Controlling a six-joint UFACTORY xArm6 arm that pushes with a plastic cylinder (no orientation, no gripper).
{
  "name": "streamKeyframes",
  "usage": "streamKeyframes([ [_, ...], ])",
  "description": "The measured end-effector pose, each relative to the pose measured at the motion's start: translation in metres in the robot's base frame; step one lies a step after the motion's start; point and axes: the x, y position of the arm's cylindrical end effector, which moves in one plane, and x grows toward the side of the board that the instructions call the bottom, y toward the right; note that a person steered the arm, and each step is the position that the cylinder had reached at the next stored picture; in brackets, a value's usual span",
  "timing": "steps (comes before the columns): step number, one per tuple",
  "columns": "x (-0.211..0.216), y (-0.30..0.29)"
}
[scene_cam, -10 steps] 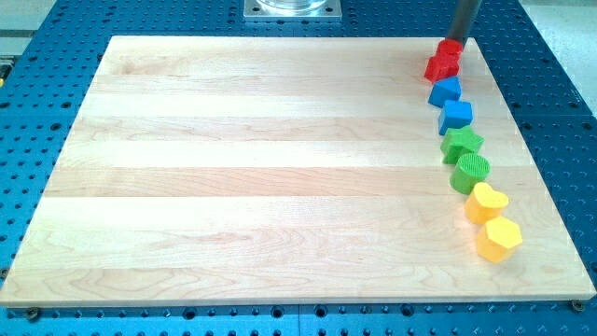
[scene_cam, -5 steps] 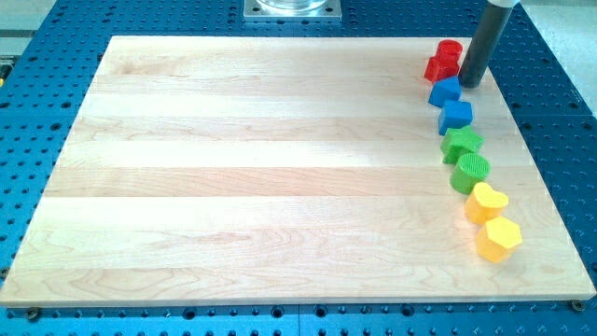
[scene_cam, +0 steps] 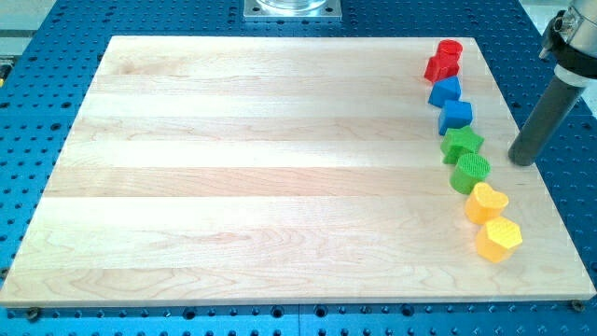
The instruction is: Move the green star parallel to the green circle
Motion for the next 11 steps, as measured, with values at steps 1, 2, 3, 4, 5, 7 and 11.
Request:
streamKeyframes([
  [1,0.000,-0.032],
  [2,-0.006,-0.044],
  [3,0.022,-0.135],
  [4,0.063,-0.186],
  [5,0.053,-0.162],
  [7,0.027,-0.128],
  [11,-0.032,-0.065],
])
